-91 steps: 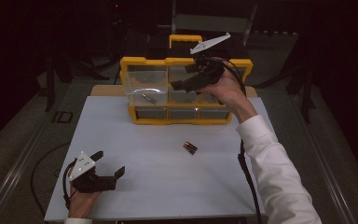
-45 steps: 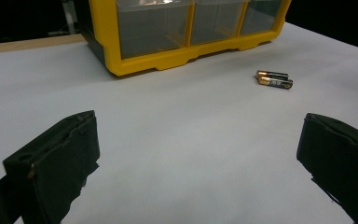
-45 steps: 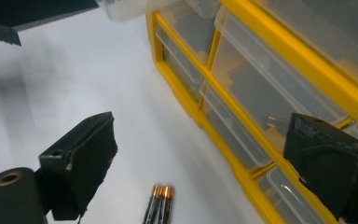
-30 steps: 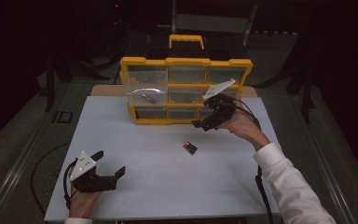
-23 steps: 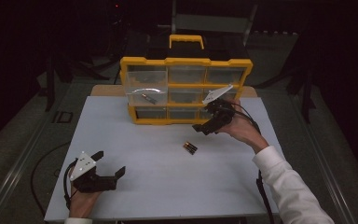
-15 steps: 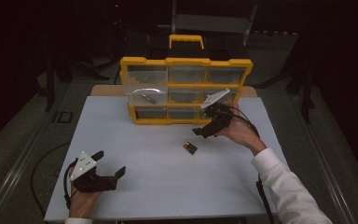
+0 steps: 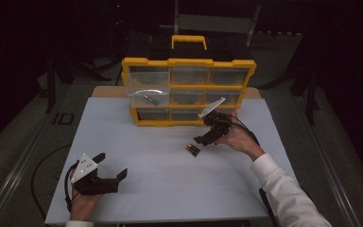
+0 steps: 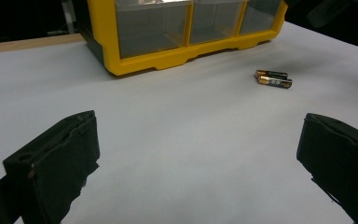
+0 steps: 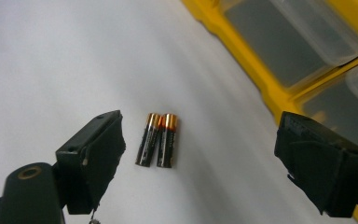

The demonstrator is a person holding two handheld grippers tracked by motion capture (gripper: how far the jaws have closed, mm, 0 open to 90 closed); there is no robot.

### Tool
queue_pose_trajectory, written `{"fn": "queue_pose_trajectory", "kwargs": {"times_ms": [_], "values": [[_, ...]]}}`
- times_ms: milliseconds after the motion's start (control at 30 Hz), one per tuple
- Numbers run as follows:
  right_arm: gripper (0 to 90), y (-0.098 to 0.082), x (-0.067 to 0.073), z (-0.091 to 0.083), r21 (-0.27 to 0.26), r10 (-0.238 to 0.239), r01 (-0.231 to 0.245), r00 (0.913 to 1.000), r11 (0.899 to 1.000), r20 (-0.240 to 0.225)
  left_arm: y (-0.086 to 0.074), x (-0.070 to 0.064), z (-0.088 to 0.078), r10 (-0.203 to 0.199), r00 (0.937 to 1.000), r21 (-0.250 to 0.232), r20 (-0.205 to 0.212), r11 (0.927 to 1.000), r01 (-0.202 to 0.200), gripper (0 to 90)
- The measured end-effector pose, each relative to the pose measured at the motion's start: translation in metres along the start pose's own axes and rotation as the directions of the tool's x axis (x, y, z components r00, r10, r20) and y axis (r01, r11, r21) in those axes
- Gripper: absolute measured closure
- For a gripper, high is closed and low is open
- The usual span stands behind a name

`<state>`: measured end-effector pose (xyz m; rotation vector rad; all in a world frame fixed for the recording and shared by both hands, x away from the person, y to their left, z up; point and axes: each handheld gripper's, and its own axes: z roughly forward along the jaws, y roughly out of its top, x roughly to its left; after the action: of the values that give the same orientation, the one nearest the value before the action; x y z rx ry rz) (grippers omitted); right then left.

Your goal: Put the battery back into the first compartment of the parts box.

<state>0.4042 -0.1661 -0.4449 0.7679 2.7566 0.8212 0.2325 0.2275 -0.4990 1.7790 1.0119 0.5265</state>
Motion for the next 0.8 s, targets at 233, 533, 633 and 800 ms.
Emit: {"fn": "queue_pose_trajectory", "kwargs": {"times_ms": [233,533,633,800], "values": [[15.3,-0.003,0.003,0.013,0.028,-0.005,0.005,1.0,1.0,-0.004,0.0,0.0,0.0,0.007,1.0,0.005,-0.001,1.0,-0.007,0.0],[16.4,-0.007,0.01,0.028,0.074,0.0,0.0,1.0,0.997,-0.002,0.0,0.0,0.0,0.006,1.0,0.004,-0.002,1.0,-0.006,0.0],[16.6,-0.008,0.013,0.032,0.089,-0.004,0.004,1.0,0.996,-0.003,0.0,-0.001,0.0,0.007,1.0,0.003,-0.001,1.0,-0.007,0.0],[16.7,-0.011,0.015,0.039,0.112,-0.005,0.004,1.0,0.994,0.006,0.0,0.0,0.0,0.006,1.0,0.003,-0.002,1.0,-0.006,0.0]]}}
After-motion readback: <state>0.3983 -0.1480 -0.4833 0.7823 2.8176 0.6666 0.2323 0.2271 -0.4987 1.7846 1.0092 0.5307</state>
